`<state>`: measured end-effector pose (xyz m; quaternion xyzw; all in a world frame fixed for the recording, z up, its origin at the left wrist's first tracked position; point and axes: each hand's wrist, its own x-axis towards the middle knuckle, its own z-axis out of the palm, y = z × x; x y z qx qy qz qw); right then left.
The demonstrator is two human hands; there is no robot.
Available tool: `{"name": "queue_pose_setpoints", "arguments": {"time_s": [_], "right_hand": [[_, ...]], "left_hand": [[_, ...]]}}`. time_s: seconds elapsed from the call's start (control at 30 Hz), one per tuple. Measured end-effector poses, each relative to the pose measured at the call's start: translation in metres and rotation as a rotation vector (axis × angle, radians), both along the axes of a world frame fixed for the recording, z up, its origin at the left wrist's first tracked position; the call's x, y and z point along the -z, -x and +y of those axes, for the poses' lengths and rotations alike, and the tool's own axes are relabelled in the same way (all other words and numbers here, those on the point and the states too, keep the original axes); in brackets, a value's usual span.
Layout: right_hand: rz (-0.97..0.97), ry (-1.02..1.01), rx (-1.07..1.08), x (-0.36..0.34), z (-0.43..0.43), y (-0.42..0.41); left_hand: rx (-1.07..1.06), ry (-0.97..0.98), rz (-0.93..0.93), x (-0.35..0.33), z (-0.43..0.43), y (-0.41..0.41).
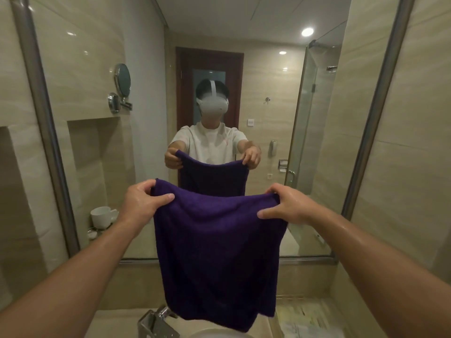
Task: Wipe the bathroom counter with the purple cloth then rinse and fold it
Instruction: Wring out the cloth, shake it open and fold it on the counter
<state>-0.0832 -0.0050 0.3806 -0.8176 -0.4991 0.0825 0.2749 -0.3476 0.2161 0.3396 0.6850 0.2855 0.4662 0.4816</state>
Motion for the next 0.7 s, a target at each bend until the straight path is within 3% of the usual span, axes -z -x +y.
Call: {"name": "queue_pose_setpoints", "arguments": {"time_s": [0.07,0.27,0.43,0.7], "right_hand": [[-0.153,0.020,0.039,0.004,-0.002,-0.008],[-0.199,0.128,-0.115,0.006,-0.017,-0.020],[0.060,-0.021,-0.100,-0.010,-0.023,-0.026],[0.291,-0.084,-0.010,-0.012,-0.022,-0.015]], "left_hand": [[-0.036,-0.043,0.008,0.001,-0.001,-0.002],[0.030,0.003,-0.005,-0.004,-0.001,-0.003],[0.057,0.206,-0.086,-0.004,0.007,0.001],[0.120,0.222,-0.014,-0.014,-0.003,0.006]]}}
